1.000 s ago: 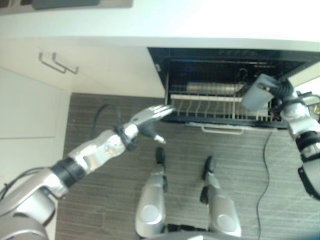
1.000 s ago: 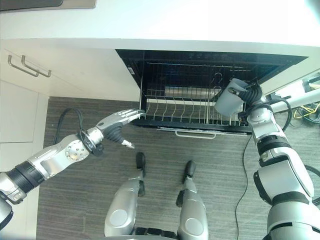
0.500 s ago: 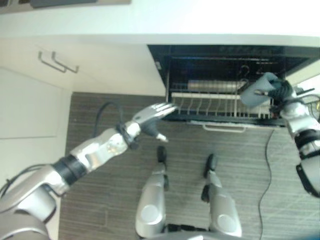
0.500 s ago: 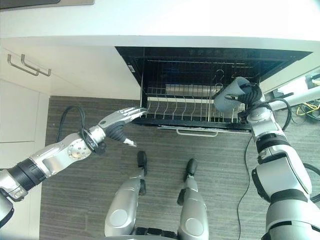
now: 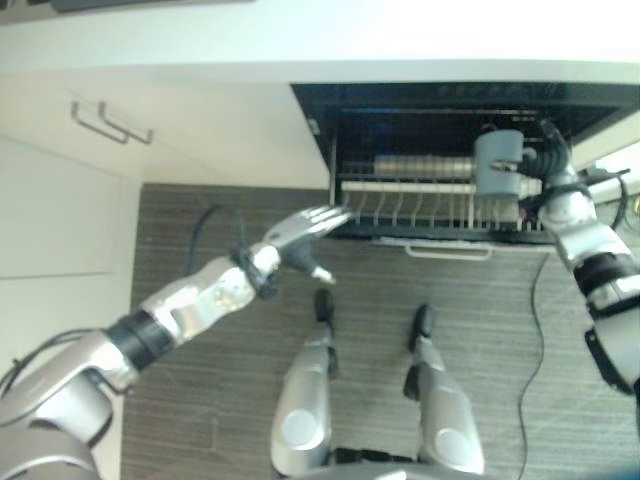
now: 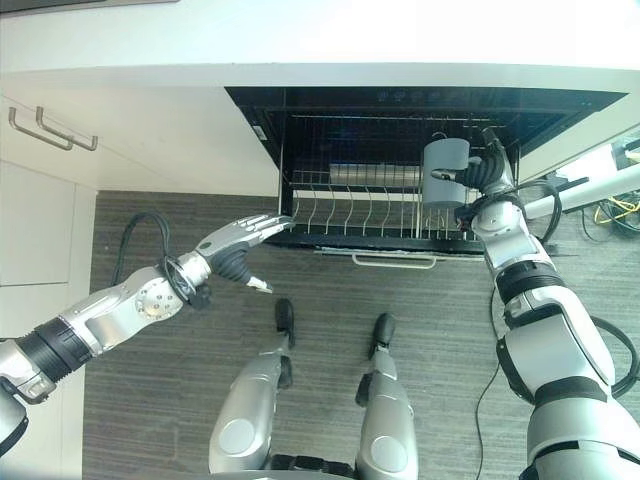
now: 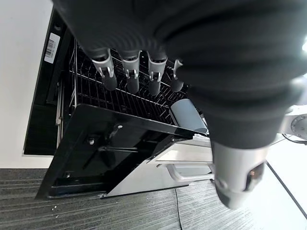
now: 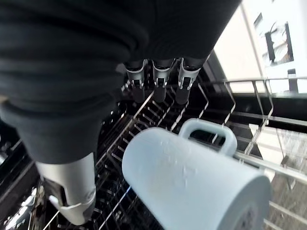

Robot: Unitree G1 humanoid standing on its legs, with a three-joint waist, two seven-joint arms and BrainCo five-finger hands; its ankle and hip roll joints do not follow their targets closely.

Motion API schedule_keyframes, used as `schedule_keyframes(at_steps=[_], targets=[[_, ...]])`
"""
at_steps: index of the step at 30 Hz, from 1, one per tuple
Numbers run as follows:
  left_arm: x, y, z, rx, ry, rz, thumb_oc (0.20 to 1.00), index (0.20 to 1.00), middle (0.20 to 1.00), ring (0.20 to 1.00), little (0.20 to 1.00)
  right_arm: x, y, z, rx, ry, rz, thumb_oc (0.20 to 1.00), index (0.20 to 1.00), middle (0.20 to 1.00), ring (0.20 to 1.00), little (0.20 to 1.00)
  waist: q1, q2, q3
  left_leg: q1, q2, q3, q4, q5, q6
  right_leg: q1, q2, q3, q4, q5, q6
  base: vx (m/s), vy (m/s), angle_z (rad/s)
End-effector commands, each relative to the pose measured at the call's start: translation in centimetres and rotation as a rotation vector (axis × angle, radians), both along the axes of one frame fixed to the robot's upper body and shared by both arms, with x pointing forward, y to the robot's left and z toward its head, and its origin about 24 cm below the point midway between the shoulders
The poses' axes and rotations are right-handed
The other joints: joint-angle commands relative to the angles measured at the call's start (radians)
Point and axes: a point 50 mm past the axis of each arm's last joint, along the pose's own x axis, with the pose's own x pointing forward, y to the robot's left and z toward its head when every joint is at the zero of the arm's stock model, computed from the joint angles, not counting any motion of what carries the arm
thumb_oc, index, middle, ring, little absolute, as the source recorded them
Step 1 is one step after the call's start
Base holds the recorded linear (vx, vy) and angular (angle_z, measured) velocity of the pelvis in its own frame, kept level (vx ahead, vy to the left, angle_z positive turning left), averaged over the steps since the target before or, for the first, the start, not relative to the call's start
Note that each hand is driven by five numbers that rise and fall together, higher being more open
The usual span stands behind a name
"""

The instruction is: Place the dishes in the dishwasher.

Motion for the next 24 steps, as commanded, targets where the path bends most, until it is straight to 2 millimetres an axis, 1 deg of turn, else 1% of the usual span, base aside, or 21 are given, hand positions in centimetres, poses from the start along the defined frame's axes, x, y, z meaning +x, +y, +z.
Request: schedule_keyframes(at_steps=[1, 4, 6, 7, 9, 10, 11, 12, 14, 16, 17, 19, 20, 21, 24], targets=[[-0.9, -0.6, -0.3, -0.041, -0.017, -0.037, 1.0, 1.0, 1.0, 1.0, 1.0, -0.4, -1.2, 3.3, -0.046, -0.136, -0.065, 1.0, 1.0, 1.0, 1.0, 1.0, -0.004, 0.006, -0.014, -0.083, 0.019, -0.052, 0.097, -0.051, -0.025, -0.035, -0.097, 0.054, 0.137, -0.095, 0.091, 0.0, 0.0, 0.0], [-1.0, -0.7, -0.6, -0.048, -0.016, -0.034, 1.0, 1.0, 1.0, 1.0, 1.0, -0.5, -1.1, 3.9, 0.008, -0.207, -0.09, 1.0, 1.0, 1.0, 1.0, 1.0, -0.008, 0.009, -0.012, -0.084, 0.018, -0.051, 0.099, -0.052, -0.025, -0.037, -0.096, 0.057, 0.138, -0.097, 0.089, 0.0, 0.028, 0.0], [-1.1, -0.8, -1.0, -0.064, -0.014, -0.022, 1.0, 1.0, 1.0, 1.0, 1.0, -0.7, -0.8, 4.3, 0.132, -0.29, -0.084, 1.0, 1.0, 1.0, 1.0, 1.0, -0.016, 0.012, -0.01, -0.08, 0.017, -0.047, 0.098, -0.055, -0.025, -0.038, -0.096, 0.061, 0.14, -0.099, 0.088, 0.01, 0.067, -0.01], [-1.2, -0.9, -1.1, -0.067, -0.012, -0.02, 1.0, 1.0, 1.0, 1.0, 1.0, -0.7, -0.7, 4.3, 0.163, -0.306, -0.083, 1.0, 1.0, 1.0, 1.0, 1.0, -0.018, 0.012, -0.01, -0.079, 0.017, -0.046, 0.097, -0.055, -0.025, -0.037, -0.096, 0.062, 0.14, -0.099, 0.088, 0.01, 0.062, -0.02], [-1.4, -1.1, -1.7, -0.084, -0.011, -0.004, 1.0, 1.0, 1.0, 1.0, 1.0, -1.2, -0.2, 3.9, 0.358, -0.401, -0.049, 1.0, 1.0, 1.0, 1.0, 1.0, -0.03, 0.014, -0.008, -0.072, 0.018, -0.039, 0.097, -0.059, -0.025, -0.036, -0.097, 0.065, 0.141, -0.102, 0.087, 0.02, 0.077, -0.02], [-1.5, -1.2, -1.9, -0.086, -0.011, -0.001, 1.0, 1.0, 1.0, 1.0, 1.0, -1.4, 0.0, 3.6, 0.404, -0.419, -0.037, 1.0, 1.0, 1.0, 1.0, 1.0, -0.032, 0.013, -0.008, -0.071, 0.018, -0.037, 0.098, -0.06, -0.025, -0.035, -0.098, 0.066, 0.142, -0.103, 0.086, 0.02, 0.09, -0.04], [-1.7, -1.4, -2.3, -0.096, -0.013, 0.014, 1.0, 1.0, 1.0, 1.0, 1.0, -1.9, 0.3, 2.9, 0.51, -0.474, -0.015, 1.0, 1.0, 1.0, 1.0, 1.0, -0.042, 0.013, -0.009, -0.063, 0.02, -0.032, 0.092, -0.061, -0.025, -0.031, -0.097, 0.07, 0.14, -0.104, 0.086, 0.02, 0.076, -0.06], [-1.8, -1.5, -2.5, -0.101, -0.014, 0.024, 1.0, 1.0, 1.0, 1.0, 1.0, -2.3, 0.6, 2.4, 0.555, -0.505, -0.003, 1.0, 1.0, 1.0, 1.0, 1.0, -0.047, 0.012, -0.009, -0.058, 0.02, -0.029, 0.09, -0.062, -0.025, -0.029, -0.095, 0.073, 0.14, -0.106, 0.084, 0.04, 0.107, -0.07], [-2.0, -1.5, -3.3, -0.115, -0.022, 0.068, 1.0, 1.0, 1.0, 1.0, 1.0, -3.9, 2.0, 0.6, 0.628, -0.59, 0.025, 1.0, 1.0, 1.0, 1.0, 1.0, -0.07, 0.007, -0.014, -0.039, 0.025, -0.014, 0.079, -0.065, -0.023, -0.016, -0.092, 0.081, 0.136, -0.112, 0.082, 0.04, 0.092, -0.07], [-2.1, -1.1, -3.8, -0.109, -0.022, 0.096, 1.0, 1.0, 1.0, 1.0, 1.0, -5.1, 2.8, -0.4, 0.645, -0.628, 0.02, 1.0, 1.0, 1.0, 1.0, 1.0, -0.084, 0.002, -0.023, -0.023, 0.029, -0.004, 0.07, -0.066, -0.023, -0.006, -0.089, 0.086, 0.133, -0.116, 0.081, 0.05, 0.078, -0.16], [-2.3, -0.7, -4.4, -0.113, -0.015, 0.129, 1.0, 1.0, 1.0, 1.0, 1.0, -6.1, 3.4, -1.6, 0.66, -0.632, 0.025, 1.0, 1.0, 1.0, 1.0, 1.0, -0.098, -0.003, -0.033, -0.01, 0.035, 0.003, 0.066, -0.066, -0.025, 0.004, -0.087, 0.09, 0.132, -0.119, 0.08, 0.07, 0.091, -0.12], [-2.7, 0.0, -5.2, -0.126, -0.004, 0.176, 1.0, 1.0, 1.0, 1.0, 1.0, -7.8, 4.0, -3.1, 0.655, -0.63, 0.021, 1.0, 1.0, 1.0, 1.0, 1.0, -0.111, -0.009, -0.051, 0.014, 0.042, 0.013, 0.06, -0.068, -0.026, 0.026, -0.085, 0.092, 0.127, -0.124, 0.077, 0.09, 0.073, -0.1], [-3.0, 0.3, -5.5, -0.131, 0.004, 0.195, 1.0, 1.0, 1.0, 1.0, 1.0, -8.6, 4.1, -3.9, 0.648, -0.625, 0.017, 1.0, 1.0, 1.0, 1.0, 1.0, -0.117, -0.012, -0.061, 0.026, 0.045, 0.017, 0.059, -0.069, -0.027, 0.039, -0.085, 0.091, 0.124, -0.127, 0.076, 0.13, 0.06, -0.15], [-3.7, 1.1, -6.4, -0.145, 0.019, 0.243, 1.0, 1.0, 1.0, 1.0, 1.0, -10.3, 3.8, -5.3, 0.64, -0.621, 0.011, 1.0, 1.0, 1.0, 1.0, 1.0, -0.126, -0.022, -0.086, 0.052, 0.054, 0.027, 0.055, -0.07, -0.03, 0.071, -0.085, 0.087, 0.115, -0.133, 0.076, 0.12, 0.044, -0.12], [-4.8, 2.5, -7.7, -0.168, 0.031, 0.318, 1.0, 1.0, 1.0, 1.0, 1.0, -12.2, 3.7, -6.6, 0.632, -0.603, 0.03, 1.0, 1.0, 1.0, 1.0, 1.0, -0.135, -0.043, -0.131, 0.101, 0.065, 0.038, 0.05, -0.073, -0.035, 0.129, -0.084, 0.079, 0.103, -0.142, 0.078, 0.15, 0.034, -0.05]])
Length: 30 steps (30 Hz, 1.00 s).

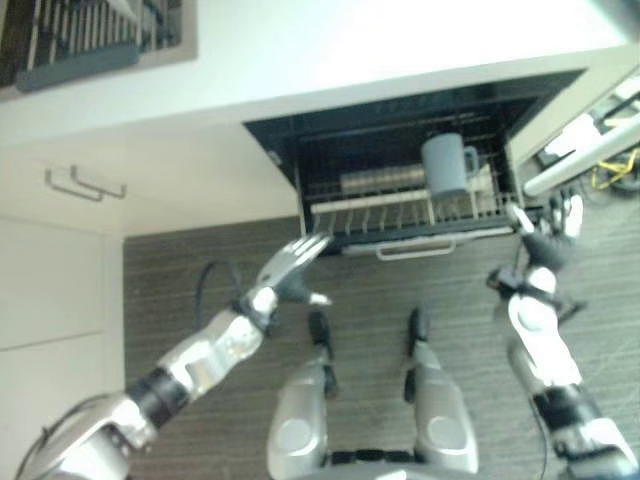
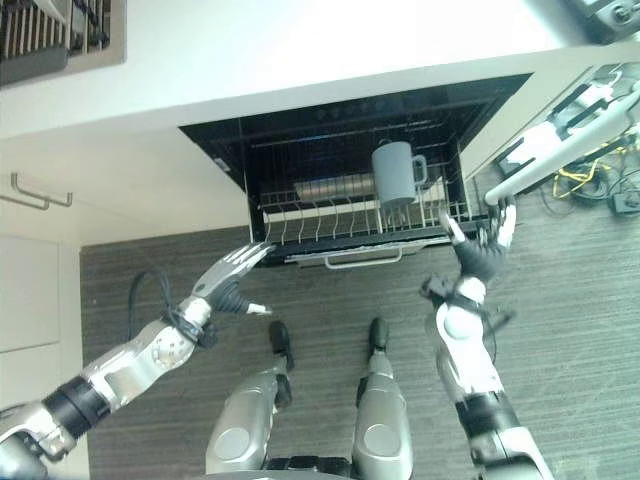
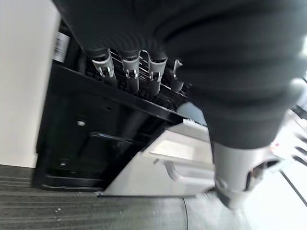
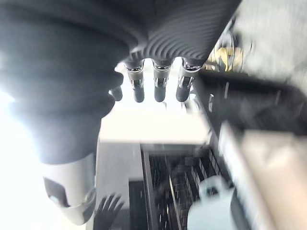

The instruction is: Place the dishes in the dishwasher.

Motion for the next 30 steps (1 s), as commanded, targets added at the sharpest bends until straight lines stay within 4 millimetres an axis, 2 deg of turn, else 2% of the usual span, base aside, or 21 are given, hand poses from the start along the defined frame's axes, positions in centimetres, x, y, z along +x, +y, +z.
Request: schedule_keyframes(at_steps=[1, 5, 7, 9, 11, 12, 13, 14, 15, 16, 17, 18, 19, 20, 21, 23, 24, 25, 26, 28, 30], targets=[[-0.7, 0.2, -0.3, 0.011, -0.077, 0.004, 1.0, 1.0, 1.0, 1.0, 1.0, 0.4, -0.8, 3.9, -0.125, -0.2, 0.034, 1.0, 1.0, 1.0, 1.0, 1.0, 0.015, -0.018, -0.141, -0.044, 0.073, -0.016, 0.105, -0.058, -0.05, 0.029, -0.079, 0.023, 0.133, -0.143, 0.07, 0.23, 0.069, -0.05], [-1.5, 1.8, -1.8, -0.071, -0.091, 0.163, 1.0, 1.0, 1.0, 1.0, 1.0, -0.4, -0.9, 3.3, -0.129, -0.161, 0.104, 1.0, 1.0, 1.0, 1.0, 1.0, 0.025, -0.043, -0.242, 0.054, 0.068, 0.005, 0.091, -0.08, -0.043, 0.116, -0.084, 0.015, 0.104, -0.138, 0.082, 0.19, 0.116, -0.08], [-1.4, 2.4, -2.2, -0.121, -0.107, 0.234, 1.0, 1.0, 1.0, 1.0, 1.0, -0.5, -0.7, 2.9, -0.106, -0.145, 0.149, 1.0, 1.0, 1.0, 1.0, 1.0, 0.028, -0.048, -0.271, 0.088, 0.061, 0.009, 0.077, -0.086, -0.04, 0.141, -0.085, 0.012, 0.091, -0.134, 0.085, 0.17, 0.191, 0.04], [-1.5, 3.4, -2.5, -0.238, -0.131, 0.349, 1.0, 1.0, 1.0, 1.0, 1.0, -0.4, 0.1, 2.2, -0.068, -0.124, 0.272, 1.0, 1.0, 1.0, 1.0, 1.0, 0.03, -0.054, -0.302, 0.135, 0.042, 0.008, 0.063, -0.099, -0.03, 0.173, -0.088, 0.011, 0.075, -0.124, 0.088, 0.16, 0.261, 0.07], [-1.4, 4.4, -2.0, -0.389, -0.141, 0.435, 1.0, 1.0, 1.0, 1.0, 1.0, -0.8, 0.5, 2.3, -0.052, -0.137, 0.357, 1.0, 1.0, 1.0, 1.0, 1.0, 0.036, -0.059, -0.317, 0.163, 0.014, -0.005, 0.067, -0.123, -0.015, 0.185, -0.096, 0.012, 0.08, -0.12, 0.087, 0.09, 0.305, 0.09], [-1.2, 5.3, -1.8, -0.534, -0.135, 0.495, 1.0, 1.0, 1.0, 1.0, 1.0, -1.1, 0.8, 2.3, -0.062, -0.149, 0.402, 1.0, 1.0, 1.0, 1.0, 1.0, 0.041, -0.056, -0.33, 0.183, -0.007, -0.031, 0.07, -0.142, 0.0, 0.186, -0.113, 0.011, 0.109, -0.113, 0.084, 0.07, 0.389, 0.14], [-1.2, 5.6, -1.4, -0.615, -0.155, 0.496, 1.0, 1.0, 1.0, 1.0, 1.0, -1.2, 1.2, 2.6, -0.071, -0.17, 0.434, 1.0, 1.0, 1.0, 1.0, 1.0, 0.045, -0.057, -0.339, 0.195, -0.029, -0.043, 0.064, -0.153, 0.013, 0.184, -0.13, 0.009, 0.124, -0.084, 0.088, 0.1, 0.457, 0.21], [-0.8, 6.1, 0.0, -0.703, -0.169, 0.475, 1.0, 1.0, 1.0, 1.0, 1.0, -1.5, 1.7, 3.2, -0.053, -0.212, 0.474, 1.0, 1.0, 1.0, 1.0, 1.0, 0.05, -0.06, -0.346, 0.216, -0.062, -0.054, 0.048, -0.165, 0.031, 0.176, -0.156, 0.011, 0.151, -0.022, 0.098, 0.07, 0.386, 0.56], [-0.7, 6.6, 1.2, -0.74, -0.192, 0.456, 1.0, 1.0, 1.0, 1.0, 1.0, -1.6, 1.6, 3.3, 0.0, -0.233, 0.471, 1.0, 1.0, 1.0, 1.0, 1.0, 0.051, -0.058, -0.35, 0.222, -0.078, -0.061, 0.044, -0.169, 0.043, 0.163, -0.172, 0.025, 0.178, 0.011, 0.104, 0.07, 0.393, 0.62], [-0.5, 7.1, 2.9, -0.802, -0.234, 0.419, 1.0, 1.0, 1.0, 1.0, 1.0, -1.6, 1.5, 2.7, 0.136, -0.241, 0.461, 1.0, 1.0, 1.0, 1.0, 1.0, 0.053, -0.051, -0.357, 0.226, -0.09, -0.066, 0.042, -0.173, 0.059, 0.15, -0.154, 0.032, 0.221, -0.004, 0.098, 0.06, 0.352, 0.54], [-0.7, 7.7, 4.1, -0.853, -0.273, 0.403, 1.0, 1.0, 1.0, 1.0, 1.0, -1.5, 1.7, 2.3, 0.181, -0.243, 0.472, 1.0, 1.0, 1.0, 1.0, 1.0, 0.063, -0.044, -0.359, 0.232, -0.097, -0.06, 0.043, -0.178, 0.068, 0.141, -0.125, -0.005, 0.274, -0.034, 0.085, 0.07, 0.327, 0.1], [-0.8, 7.9, 4.9, -0.894, -0.302, 0.388, 1.0, 1.0, 1.0, 1.0, 1.0, -1.5, 2.0, 2.6, 0.173, -0.248, 0.486, 1.0, 1.0, 1.0, 1.0, 1.0, 0.06, -0.037, -0.358, 0.239, -0.102, -0.069, 0.041, -0.182, 0.081, 0.13, -0.065, 0.02, 0.321, -0.09, 0.069, 0.08, 0.269, -0.1], [-0.8, 7.5, 6.1, -0.95, -0.313, 0.314, 1.0, 1.0, 1.0, 1.0, 1.0, -1.7, 2.6, 3.5, 0.137, -0.263, 0.503, 1.0, 1.0, 1.0, 1.0, 1.0, 0.053, -0.036, -0.367, 0.234, -0.126, -0.1, 0.033, -0.168, 0.09, 0.12, 0.048, 0.059, 0.323, -0.156, 0.035, 0.07, 0.178, -0.1], [-1.0, 6.9, 6.9, -0.947, -0.315, 0.253, 1.0, 1.0, 1.0, 1.0, 1.0, -1.6, 2.9, 4.0, 0.1, -0.271, 0.515, 1.0, 1.0, 1.0, 1.0, 1.0, 0.069, -0.039, -0.371, 0.229, -0.145, -0.106, 0.036, -0.165, 0.09, 0.127, 0.078, 0.009, 0.286, -0.179, 0.009, 0.07, 0.085, 0.11], [-1.2, 6.8, 7.4, -0.909, -0.343, 0.25, 1.0, 1.0, 1.0, 1.0, 1.0, -1.2, 3.0, 4.1, 0.092, -0.26, 0.529, 1.0, 1.0, 1.0, 1.0, 1.0, 0.086, -0.038, -0.37, 0.225, -0.158, -0.107, 0.05, -0.17, 0.09, 0.146, 0.074, -0.035, 0.231, -0.189, -0.011, 0.05, 0.0, 0.12], [-1.3, 7.3, 7.4, -0.921, -0.355, 0.263, 1.0, 1.0, 1.0, 1.0, 1.0, -0.9, 2.6, 3.9, 0.116, -0.224, 0.518, 1.0, 1.0, 1.0, 1.0, 1.0, 0.081, -0.035, -0.373, 0.22, -0.161, -0.109, 0.077, -0.172, 0.085, 0.16, 0.094, 0.005, 0.198, -0.206, -0.033, 0.07, -0.04, 0.07], [-1.5, 7.4, 7.7, -0.925, -0.369, 0.258, 1.0, 1.0, 1.0, 1.0, 1.0, -0.8, 2.5, 4.0, 0.093, -0.223, 0.507, 1.0, 1.0, 1.0, 1.0, 1.0, 0.087, -0.038, -0.371, 0.202, -0.158, -0.088, 0.128, -0.182, 0.073, 0.169, 0.087, -0.021, 0.189, -0.211, -0.045, 0.1, -0.057, 0.23], [-1.8, 7.3, 8.0, -0.907, -0.391, 0.245, 1.0, 1.0, 1.0, 1.0, 1.0, -1.1, 1.9, 4.1, 0.07, -0.222, 0.487, 1.0, 1.0, 1.0, 1.0, 1.0, 0.078, -0.049, -0.356, 0.148, -0.146, -0.073, 0.274, -0.168, 0.04, 0.177, 0.09, 0.01, 0.18, -0.211, -0.068, 0.07, -0.042, 0.49], [-1.9, 7.3, 8.3, -0.894, -0.409, 0.244, 1.0, 1.0, 1.0, 1.0, 1.0, -1.3, 1.6, 4.2, 0.066, -0.22, 0.487, 1.0, 1.0, 1.0, 1.0, 1.0, 0.076, -0.051, -0.347, 0.11, -0.136, -0.075, 0.356, -0.149, 0.022, 0.179, 0.089, 0.002, 0.181, -0.212, -0.078, 0.05, -0.004, 0.35], [-2.2, 7.3, 8.8, -0.87, -0.451, 0.238, 1.0, 1.0, 1.0, 1.0, 1.0, -1.7, 1.1, 4.3, 0.044, -0.209, 0.491, 1.0, 1.0, 1.0, 1.0, 1.0, 0.061, -0.05, -0.333, 0.048, -0.119, -0.099, 0.456, -0.128, 0.006, 0.177, 0.088, 0.018, 0.186, -0.21, -0.09, 0.05, 0.094, 0.49], [-2.7, 7.2, 9.3, -0.868, -0.478, 0.183, 1.0, 1.0, 1.0, 1.0, 1.0, -1.9, 1.5, 4.0, 0.019, -0.177, 0.505, 1.0, 1.0, 1.0, 1.0, 1.0, 0.055, -0.038, -0.339, 0.083, -0.088, -0.121, 0.268, -0.117, 0.011, 0.185, 0.089, 0.048, 0.175, -0.211, -0.07, 0.27, 0.316, 0.04]])
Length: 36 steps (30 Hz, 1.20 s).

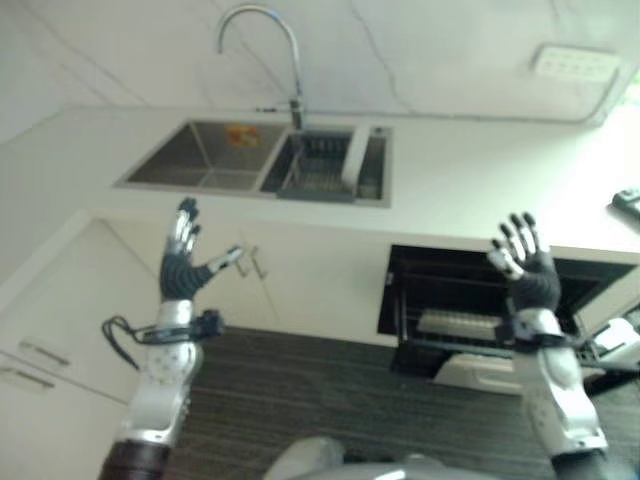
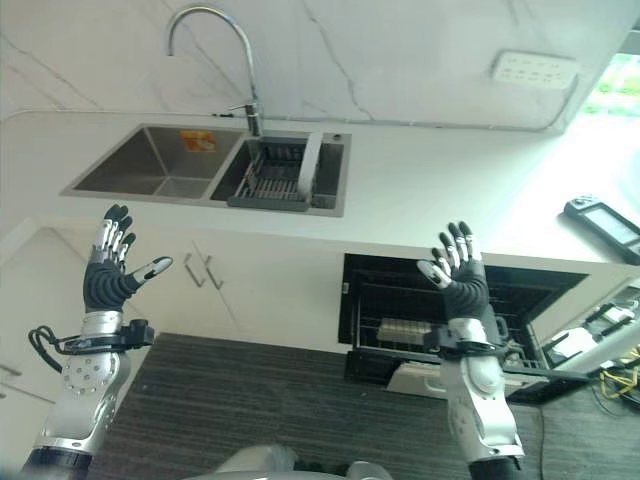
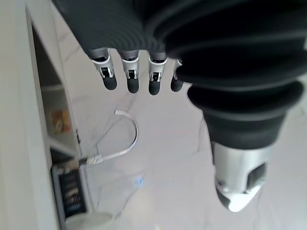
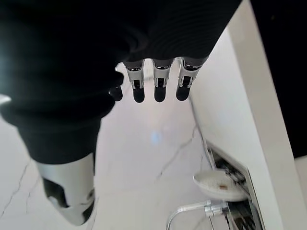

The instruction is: Place the dishes in the dishwasher.

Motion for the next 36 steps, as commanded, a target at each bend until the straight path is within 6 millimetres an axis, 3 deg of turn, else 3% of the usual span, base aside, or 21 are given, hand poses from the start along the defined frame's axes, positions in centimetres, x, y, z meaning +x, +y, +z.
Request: schedule_keyframes(at_steps=[1, 2, 3, 6, 8, 10, 11, 13, 14, 15, 19, 28, 31, 34, 36], targets=[[0.0, -0.7, 3.1, 0.102, -0.176, -0.035, 1.0, 1.0, 1.0, 1.0, 1.0, 0.9, 1.3, 3.7, -0.057, -0.172, 0.055, 1.0, 1.0, 1.0, 1.0, 1.0, -0.023, 0.026, 0.011, 0.248, 0.058, -0.047, -0.553, 0.125, -0.013, 0.119, -0.026, 0.049, -0.132, 0.089, 0.13, 0.41, 0.457, -0.27], [-0.1, -0.7, 3.0, 0.119, -0.169, -0.028, 1.0, 1.0, 1.0, 1.0, 1.0, 0.9, 1.4, 3.8, -0.068, -0.179, 0.058, 1.0, 1.0, 1.0, 1.0, 1.0, -0.009, 0.039, 0.008, 0.248, 0.09, -0.108, -0.667, 0.198, -0.04, 0.141, -0.025, 0.068, -0.138, 0.073, 0.132, 0.41, 0.459, -0.44], [-0.1, -0.6, 3.0, 0.119, -0.172, -0.036, 1.0, 1.0, 1.0, 1.0, 1.0, 0.9, 1.4, 4.0, -0.071, -0.189, 0.058, 1.0, 1.0, 1.0, 1.0, 1.0, 0.0, 0.043, 0.011, 0.244, 0.098, -0.143, -0.694, 0.226, -0.051, 0.161, -0.031, 0.077, -0.143, 0.062, 0.135, 0.35, 0.452, -0.34], [0.7, -1.2, 3.3, 0.153, -0.177, -0.081, 1.0, 1.0, 1.0, 1.0, 1.0, 0.6, 1.1, 4.1, -0.053, -0.21, 0.038, 1.0, 1.0, 1.0, 1.0, 1.0, -0.024, 0.051, 0.011, 0.249, 0.088, -0.077, -0.671, 0.182, -0.038, 0.175, -0.092, 0.069, -0.133, 0.059, 0.183, 0.27, 0.428, -0.34], [1.1, -1.5, 3.9, 0.195, -0.175, -0.12, 1.0, 1.0, 1.0, 1.0, 1.0, 0.1, 1.4, 4.1, -0.035, -0.234, 0.047, 1.0, 1.0, 1.0, 1.0, 1.0, -0.026, 0.041, 0.015, 0.262, 0.054, -0.085, -0.63, 0.132, 0.003, 0.143, -0.151, 0.062, -0.082, 0.081, 0.216, 0.26, 0.366, -0.42], [0.9, -1.5, 4.1, 0.22, -0.157, -0.153, 1.0, 1.0, 1.0, 1.0, 1.0, 0.1, 2.2, 4.5, -0.025, -0.262, 0.068, 1.0, 1.0, 1.0, 1.0, 1.0, -0.004, 0.031, 0.019, 0.286, 0.035, -0.042, -0.618, 0.101, 0.036, 0.114, -0.192, -0.009, -0.015, 0.132, 0.222, 0.2, 0.28, -0.32], [0.7, -1.3, 4.1, 0.235, -0.15, -0.143, 1.0, 1.0, 1.0, 1.0, 1.0, 0.4, 2.7, 4.5, -0.035, -0.259, 0.097, 1.0, 1.0, 1.0, 1.0, 1.0, 0.008, 0.032, 0.022, 0.296, 0.032, -0.018, -0.62, 0.093, 0.043, 0.108, -0.192, -0.041, -0.009, 0.13, 0.22, 0.12, 0.145, -1.19], [0.6, -1.4, 4.2, 0.241, -0.137, -0.154, 1.0, 1.0, 1.0, 1.0, 1.0, 0.3, 3.1, 4.2, -0.031, -0.246, 0.109, 1.0, 1.0, 1.0, 1.0, 1.0, 0.004, 0.023, 0.022, 0.306, 0.021, -0.002, -0.622, 0.084, 0.043, 0.094, -0.162, -0.012, -0.111, 0.137, 0.214, 0.11, -0.06, -1.19], [0.5, -1.7, 4.1, 0.255, -0.131, -0.151, 1.0, 1.0, 1.0, 1.0, 1.0, 0.5, 3.2, 4.2, -0.025, -0.251, 0.116, 1.0, 1.0, 1.0, 1.0, 1.0, 0.008, 0.017, 0.026, 0.315, 0.022, 0.018, -0.63, 0.08, 0.037, 0.069, -0.166, -0.047, -0.147, 0.185, 0.221, 0.1, -0.202, -0.35], [0.5, -1.7, 4.0, 0.272, -0.129, -0.151, 1.0, 1.0, 1.0, 1.0, 1.0, 0.7, 3.1, 4.2, -0.017, -0.255, 0.117, 1.0, 1.0, 1.0, 1.0, 1.0, 0.008, 0.018, 0.03, 0.322, 0.028, 0.03, -0.637, 0.078, 0.036, 0.052, -0.165, -0.052, -0.14, 0.194, 0.223, 0.07, -0.279, -0.29], [0.5, -2.4, 3.9, 0.291, -0.119, -0.179, 1.0, 1.0, 1.0, 1.0, 1.0, 0.8, 3.1, 4.4, -0.008, -0.251, 0.112, 1.0, 1.0, 1.0, 1.0, 1.0, 0.003, 0.006, 0.022, 0.318, 0.052, 0.052, -0.636, 0.077, 0.027, 0.062, -0.134, -0.036, -0.188, 0.182, 0.225, 0.08, -0.282, -0.16], [0.7, -3.0, 3.3, 0.266, -0.11, -0.17, 1.0, 1.0, 1.0, 1.0, 1.0, 1.0, 2.8, 5.1, -0.051, -0.258, 0.1, 1.0, 1.0, 1.0, 1.0, 1.0, -0.022, 0.01, 0.027, 0.305, 0.128, 0.006, -0.582, 0.098, -0.028, 0.09, -0.039, 0.002, -0.181, 0.123, 0.147, 0.08, -0.262, -0.08], [0.7, -3.0, 3.1, 0.265, -0.111, -0.162, 1.0, 1.0, 1.0, 1.0, 1.0, 1.1, 2.7, 5.0, -0.054, -0.26, 0.107, 1.0, 1.0, 1.0, 1.0, 1.0, -0.03, 0.008, 0.037, 0.287, 0.124, -0.002, -0.512, 0.075, -0.027, 0.08, -0.029, 0.012, -0.159, 0.117, 0.131, 0.0, -0.182, -0.03], [0.4, -3.0, 2.8, 0.26, -0.103, -0.172, 1.0, 1.0, 1.0, 1.0, 1.0, 0.9, 2.7, 4.7, -0.068, -0.254, 0.123, 1.0, 1.0, 1.0, 1.0, 1.0, -0.031, 0.009, 0.059, 0.227, 0.104, -0.02, -0.36, 0.089, -0.015, 0.093, -0.015, 0.029, -0.143, 0.113, 0.111, 0.03, -0.118, -0.09], [0.2, -3.1, 2.5, 0.263, -0.092, -0.185, 1.0, 1.0, 1.0, 1.0, 1.0, 1.1, 3.3, 4.6, -0.074, -0.248, 0.137, 1.0, 1.0, 1.0, 1.0, 1.0, -0.014, 0.027, 0.063, 0.219, 0.081, -0.054, -0.471, 0.113, -0.022, 0.112, -0.004, 0.033, -0.15, 0.107, 0.121, 0.11, 0.04, -0.18]])
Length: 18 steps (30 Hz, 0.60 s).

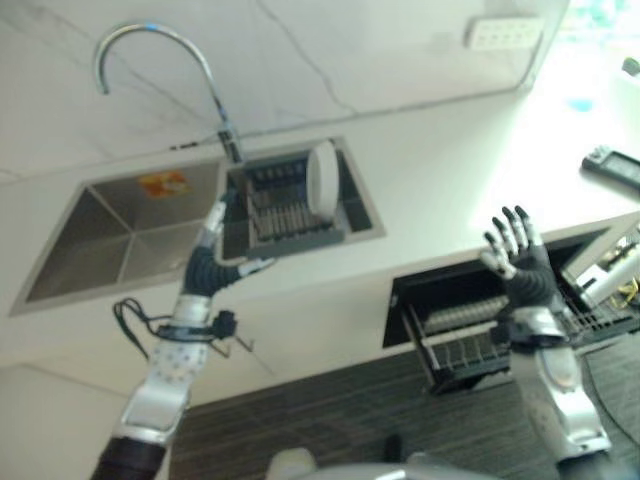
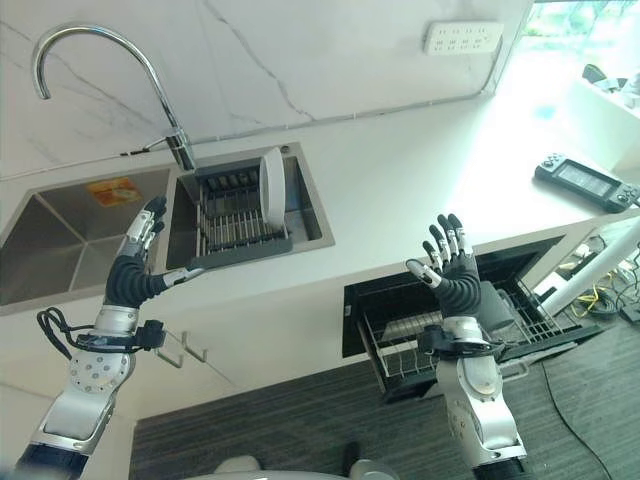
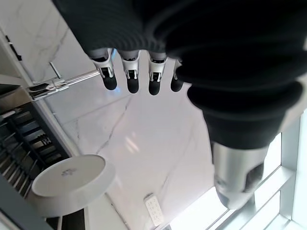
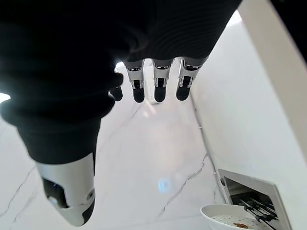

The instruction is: Place the dishes in the dishwasher.

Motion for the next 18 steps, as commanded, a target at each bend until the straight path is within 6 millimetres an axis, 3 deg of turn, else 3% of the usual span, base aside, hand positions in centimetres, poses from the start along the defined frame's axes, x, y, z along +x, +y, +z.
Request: schedule_keyframes(at_steps=[1, 3, 9, 18], targets=[[-0.2, 0.2, 1.8, 0.043, -0.106, -0.016, 1.0, 1.0, 1.0, 1.0, 1.0, 0.7, 0.9, 3.2, -0.008, -0.183, 0.04, 1.0, 1.0, 1.0, 1.0, 1.0, 0.0, 0.008, 0.002, 0.003, -0.079, -0.043, -0.221, -0.006, 0.039, 0.038, -0.004, 0.053, 0.097, -0.083, 0.074, 0.14, 0.107, -0.16], [-0.1, 0.0, 1.7, 0.038, -0.103, -0.018, 1.0, 1.0, 1.0, 1.0, 1.0, 0.7, 1.3, 3.4, -0.018, -0.192, 0.065, 1.0, 1.0, 1.0, 1.0, 1.0, 0.009, 0.023, 0.008, -0.01, -0.071, -0.057, -0.303, 0.071, 0.019, 0.064, 0.007, 0.061, 0.076, -0.091, 0.072, 0.1, 0.098, -0.17], [1.1, -0.7, 1.3, 0.042, -0.099, -0.021, 1.0, 1.0, 1.0, 1.0, 1.0, 0.7, 1.4, 2.8, -0.002, -0.175, 0.113, 1.0, 1.0, 1.0, 1.0, 1.0, -0.01, 0.023, -0.017, 0.047, -0.073, -0.029, -0.352, 0.04, 0.023, 0.079, -0.027, 0.037, 0.035, -0.081, 0.09, 0.07, 0.107, -0.27], [0.5, -0.5, 1.2, 0.072, -0.088, -0.038, 1.0, 1.0, 1.0, 1.0, 1.0, 0.6, 1.8, 2.9, 0.017, -0.173, 0.132, 1.0, 1.0, 1.0, 1.0, 1.0, 0.015, 0.004, -0.026, 0.057, -0.094, -0.028, -0.278, -0.026, 0.037, 0.09, -0.049, 0.024, 0.011, -0.064, 0.103, 0.03, 0.011, 0.03]])
